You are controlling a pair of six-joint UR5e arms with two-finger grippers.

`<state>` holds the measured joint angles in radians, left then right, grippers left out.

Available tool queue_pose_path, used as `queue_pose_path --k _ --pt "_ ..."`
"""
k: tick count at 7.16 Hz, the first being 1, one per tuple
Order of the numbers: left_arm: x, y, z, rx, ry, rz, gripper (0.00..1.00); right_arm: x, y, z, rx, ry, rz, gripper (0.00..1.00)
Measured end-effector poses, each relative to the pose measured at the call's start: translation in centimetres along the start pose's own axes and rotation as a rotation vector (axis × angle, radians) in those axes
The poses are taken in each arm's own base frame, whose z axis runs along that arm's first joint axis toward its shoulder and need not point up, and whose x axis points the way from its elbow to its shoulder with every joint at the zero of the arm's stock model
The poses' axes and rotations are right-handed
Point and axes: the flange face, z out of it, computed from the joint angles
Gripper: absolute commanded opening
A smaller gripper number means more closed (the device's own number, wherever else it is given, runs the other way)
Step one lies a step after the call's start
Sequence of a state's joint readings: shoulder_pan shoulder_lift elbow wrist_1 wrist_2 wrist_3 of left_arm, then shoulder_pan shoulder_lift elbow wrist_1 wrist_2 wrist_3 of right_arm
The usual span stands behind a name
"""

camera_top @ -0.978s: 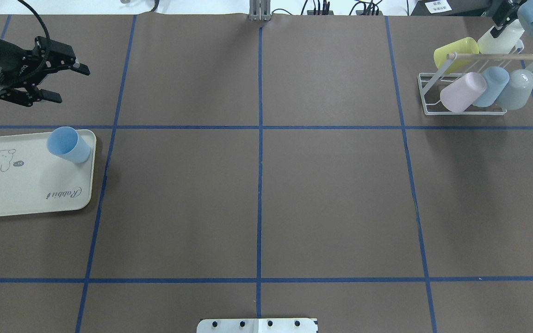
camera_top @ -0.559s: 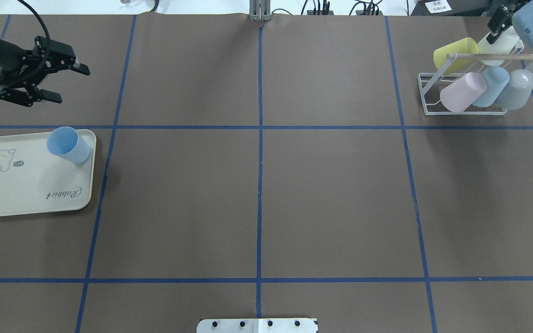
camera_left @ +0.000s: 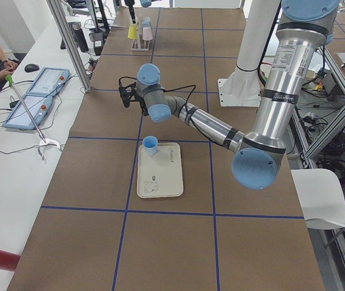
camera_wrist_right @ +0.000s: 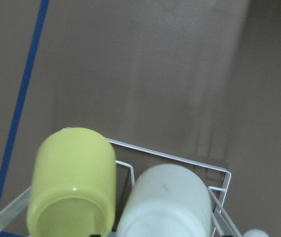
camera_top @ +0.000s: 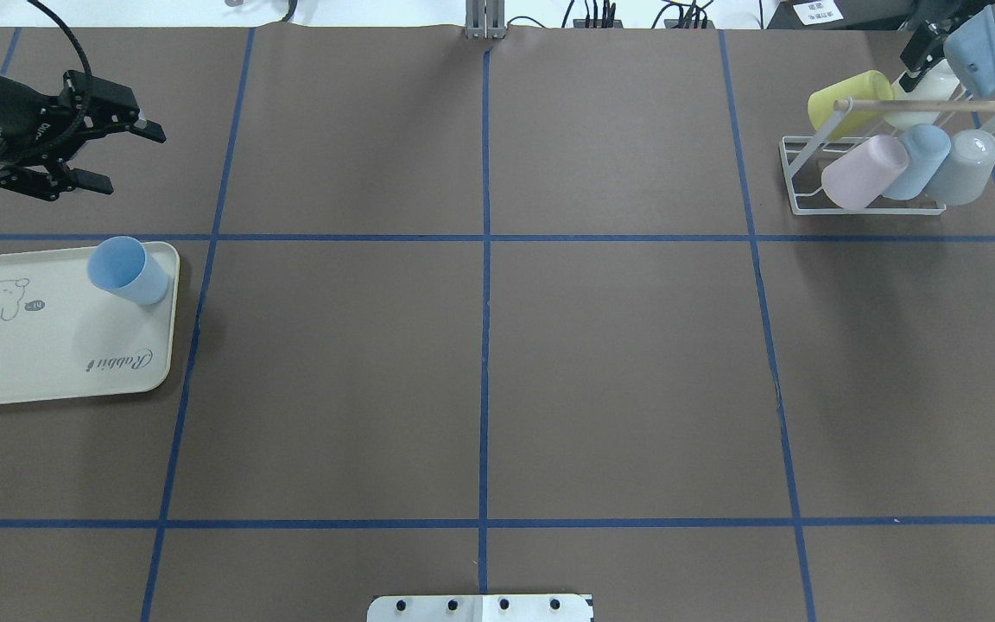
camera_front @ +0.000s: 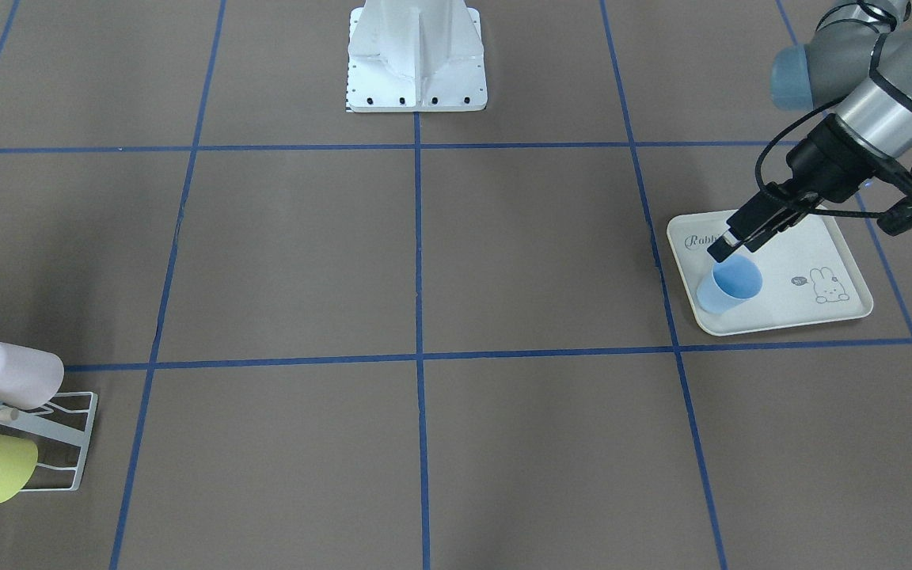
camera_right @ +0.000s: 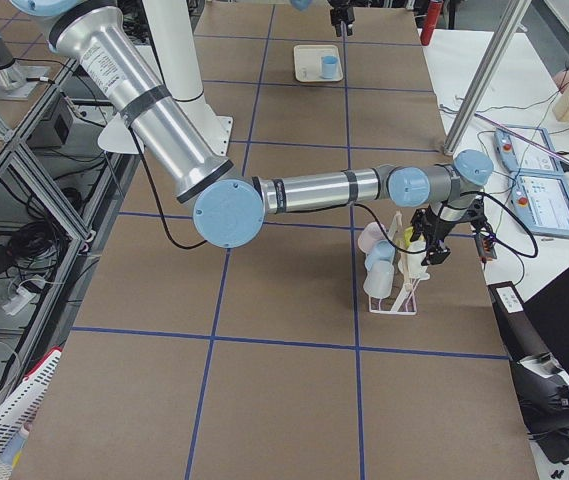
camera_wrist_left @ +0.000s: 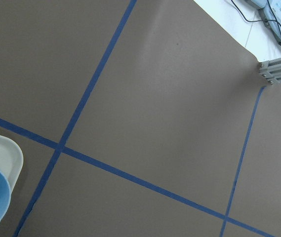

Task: Transfer IKEA cup to right arm and place on rack

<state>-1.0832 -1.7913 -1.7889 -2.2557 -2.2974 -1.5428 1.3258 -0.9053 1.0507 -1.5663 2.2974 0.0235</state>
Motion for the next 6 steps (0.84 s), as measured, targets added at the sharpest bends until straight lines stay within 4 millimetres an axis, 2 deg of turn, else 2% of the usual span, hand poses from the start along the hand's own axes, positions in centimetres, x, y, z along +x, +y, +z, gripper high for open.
queue_pose_path --k 2,4,6 --pt "-2.6 -0.4 0.6 0.015 -0.051 0.053 1.0 -0.6 -0.4 -0.9 0.014 -0.003 -0.005 0.99" --pt "-5.2 -0.5 2.7 0.049 -0.182 0.106 0.99 -1.2 -0.5 -3.0 0.047 -0.049 -0.01 0.99" --pt "-10.3 1.2 6.2 0.065 -0.337 0.151 0.94 -1.9 0.2 -5.1 0.081 -0.104 -0.017 0.99"
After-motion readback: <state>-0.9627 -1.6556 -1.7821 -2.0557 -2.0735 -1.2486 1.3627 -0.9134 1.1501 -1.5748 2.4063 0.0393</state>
